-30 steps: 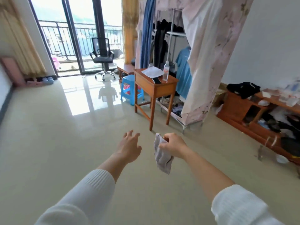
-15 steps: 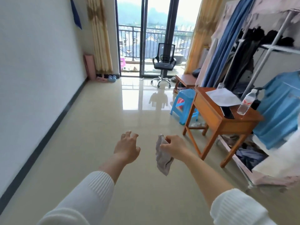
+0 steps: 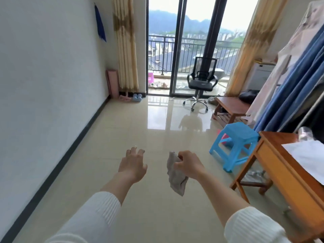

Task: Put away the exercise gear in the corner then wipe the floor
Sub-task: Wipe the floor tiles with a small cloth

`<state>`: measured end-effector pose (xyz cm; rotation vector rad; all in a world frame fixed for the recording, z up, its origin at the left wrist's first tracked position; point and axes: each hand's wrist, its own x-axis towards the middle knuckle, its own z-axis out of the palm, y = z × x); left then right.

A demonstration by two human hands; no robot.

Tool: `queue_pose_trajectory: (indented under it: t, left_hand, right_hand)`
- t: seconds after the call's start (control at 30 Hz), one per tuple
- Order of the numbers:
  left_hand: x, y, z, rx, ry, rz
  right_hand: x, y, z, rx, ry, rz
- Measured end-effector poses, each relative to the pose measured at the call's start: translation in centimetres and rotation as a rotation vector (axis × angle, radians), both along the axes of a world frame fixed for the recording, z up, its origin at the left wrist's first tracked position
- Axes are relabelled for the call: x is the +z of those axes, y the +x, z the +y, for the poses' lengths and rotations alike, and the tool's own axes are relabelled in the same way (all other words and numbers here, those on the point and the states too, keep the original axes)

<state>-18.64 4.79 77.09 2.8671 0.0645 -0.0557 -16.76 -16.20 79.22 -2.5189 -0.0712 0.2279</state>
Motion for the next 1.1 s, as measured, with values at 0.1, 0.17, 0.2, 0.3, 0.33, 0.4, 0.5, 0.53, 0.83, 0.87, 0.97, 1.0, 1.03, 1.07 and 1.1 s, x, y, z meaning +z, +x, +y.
queue_pose_trajectory:
  t: [0.1, 0.17, 0.2, 0.3, 0.33, 0.4, 0.5, 0.53, 0.83, 0.87, 0.97, 1.0, 1.03, 1.07, 1.1]
  left_hand:
    - [-1.0, 9.5, 0.6, 0.023, -0.008, 0.004]
    - [-1.8, 16.3, 0.8, 0.043, -0.013, 0.000]
    - [-2.2, 20.0, 0.8, 0.057, -0.021, -0.001]
    - [-3.3, 30.8, 0.6, 0.110, -0.092, 0.004]
    - [-3.6, 34.3, 0.5, 0.126, -0.114, 0.008]
    - [-3.8, 40.7, 0.6, 0.150, -0.139, 0.017]
    - [-3.4, 49.6, 1.4, 0.183, -0.168, 0.016]
    - [-3.3, 52.3, 1.9, 0.193, -0.173, 0.014]
    - [-4.3, 79.3, 10.4, 0.313, -0.161, -0.056]
    - [-4.3, 82.4, 11.5, 0.326, -0.171, -0.065]
    - [-4.6, 91.0, 14.2, 0.369, -0.216, -0.070]
    - [-4.7, 93.6, 14.9, 0.379, -0.223, -0.072]
    - [-4.8, 96.2, 15.6, 0.386, -0.226, -0.074]
    - [-4.8, 98.6, 16.3, 0.393, -0.231, -0.075]
    - [-4.9, 100.8, 16.9, 0.403, -0.239, -0.074]
  right_hand:
    - [0.0, 9.9, 0.8, 0.039, -0.034, -0.028]
    - [-0.3, 16.8, 1.0, 0.082, -0.064, -0.055]
    - [-0.5, 20.3, 1.1, 0.109, -0.083, -0.069]
    - [-1.1, 31.4, 0.9, 0.158, -0.118, -0.087]
    - [-1.3, 35.0, 0.9, 0.161, -0.120, -0.084]
    - [-1.6, 41.9, 1.0, 0.176, -0.146, -0.069]
    - [-1.1, 51.7, 1.8, 0.211, -0.200, -0.056]
    - [-1.0, 54.8, 2.3, 0.221, -0.207, -0.057]
    - [-1.7, 83.8, 10.4, 0.263, -0.124, -0.065]
    - [-1.8, 87.0, 11.7, 0.252, -0.101, -0.058]
    - [-1.9, 96.0, 15.1, 0.256, -0.098, -0.035]
    - [-1.9, 98.7, 16.1, 0.259, -0.100, -0.032]
    - [-1.9, 101.4, 17.0, 0.262, -0.097, -0.035]
    - [-1.9, 103.9, 17.8, 0.264, -0.094, -0.038]
    - [-1.8, 106.3, 18.5, 0.269, -0.094, -0.038]
